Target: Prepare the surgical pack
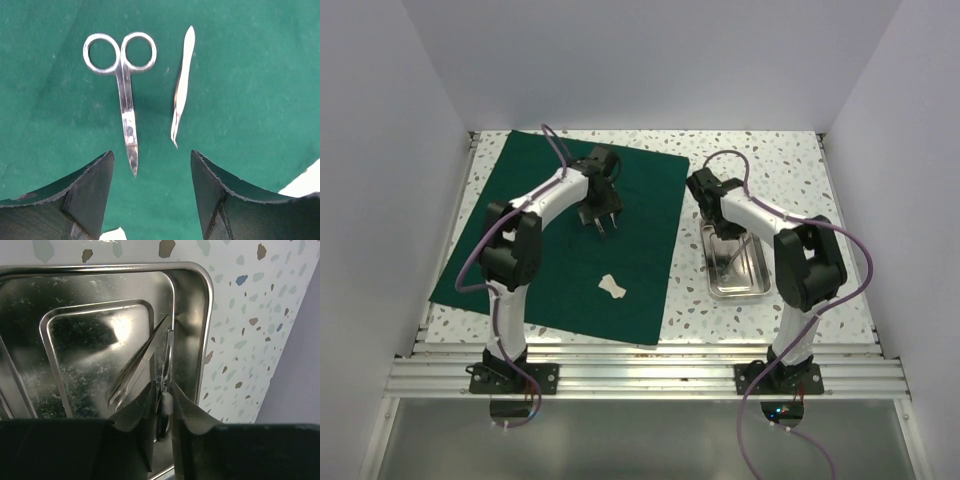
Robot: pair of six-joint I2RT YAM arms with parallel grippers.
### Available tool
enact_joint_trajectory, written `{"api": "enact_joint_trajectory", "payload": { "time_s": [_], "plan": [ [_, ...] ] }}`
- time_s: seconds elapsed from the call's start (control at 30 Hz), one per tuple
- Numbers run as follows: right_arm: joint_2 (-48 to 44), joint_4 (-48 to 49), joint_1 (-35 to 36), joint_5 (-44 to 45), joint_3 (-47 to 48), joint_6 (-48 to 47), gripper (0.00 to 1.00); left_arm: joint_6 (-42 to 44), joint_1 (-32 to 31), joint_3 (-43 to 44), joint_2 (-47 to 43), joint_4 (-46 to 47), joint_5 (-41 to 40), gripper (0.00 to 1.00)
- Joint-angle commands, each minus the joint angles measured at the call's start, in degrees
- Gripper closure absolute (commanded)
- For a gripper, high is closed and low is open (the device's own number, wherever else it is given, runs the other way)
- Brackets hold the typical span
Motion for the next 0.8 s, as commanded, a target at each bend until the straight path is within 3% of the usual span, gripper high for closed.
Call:
{"api": "enact_joint_trajectory", "payload": {
  "time_s": [0.0,0.13,0.5,0.73,0.77],
  "plan": [
    [0.0,1.4,-0.2,1.4,-0.5,-0.2,0.75,-3.0,-0.6,4.5,2.6,-3.0,-3.2,0.34],
    [-2.4,1.8,-0.1,-0.9,-0.8,0.9,0.57,-3.4,-0.9,7.7,6.2,-3.5,-3.6,0.4],
    [-10.3,3.5,-0.2,-7.4,-2.9,0.5,0.55,-3.6,-1.8,11.6,11.5,-3.2,-4.2,0.56],
    [-12.5,4.4,0.4,-11.8,-2.7,0.4,0.56,-2.8,-1.9,13.2,12.5,-3.5,-3.9,0.89],
    [-12.8,4.8,0.5,-15.6,-2.7,0.5,0.56,-2.6,-1.9,12.9,12.0,-3.7,-4.0,0.92]
  ]
}}
